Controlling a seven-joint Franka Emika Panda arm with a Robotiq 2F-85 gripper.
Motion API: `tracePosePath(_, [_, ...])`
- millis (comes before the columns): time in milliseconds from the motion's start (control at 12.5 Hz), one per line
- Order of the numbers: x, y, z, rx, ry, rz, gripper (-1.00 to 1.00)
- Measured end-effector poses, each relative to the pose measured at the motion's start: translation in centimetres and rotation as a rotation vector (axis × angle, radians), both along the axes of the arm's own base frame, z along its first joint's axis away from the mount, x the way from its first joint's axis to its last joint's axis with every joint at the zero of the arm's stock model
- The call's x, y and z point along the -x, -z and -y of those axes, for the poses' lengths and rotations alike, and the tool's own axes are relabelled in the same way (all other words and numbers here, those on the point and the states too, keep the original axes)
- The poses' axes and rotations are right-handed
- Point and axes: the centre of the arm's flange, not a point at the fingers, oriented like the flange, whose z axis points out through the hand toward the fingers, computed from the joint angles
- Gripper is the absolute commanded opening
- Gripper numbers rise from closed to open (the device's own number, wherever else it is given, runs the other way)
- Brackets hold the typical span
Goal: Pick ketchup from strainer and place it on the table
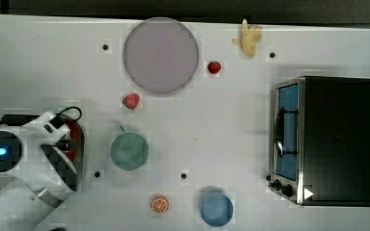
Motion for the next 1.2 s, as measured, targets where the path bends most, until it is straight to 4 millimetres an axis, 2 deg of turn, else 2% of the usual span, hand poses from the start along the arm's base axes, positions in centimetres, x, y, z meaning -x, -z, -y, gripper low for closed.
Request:
tracePosePath(320, [1.4, 7.1, -0.2, -0.053, 0.029, -0.115, 1.0])
tracePosePath(560, [2.0, 10.2, 0.0, -0.065, 0.051, -0.149, 1.0])
tracePosePath(640, [1.9, 11.0, 0.2, -0.069, 0.058, -0.144, 0.92])
tracePosePath(880, [1.2, 11.6, 0.8, -0.058, 0.042, -0.09, 0.21])
tracePosePath(1200, [0.8, 10.5, -0.1, -0.088, 0.038, -0.055, 0.17])
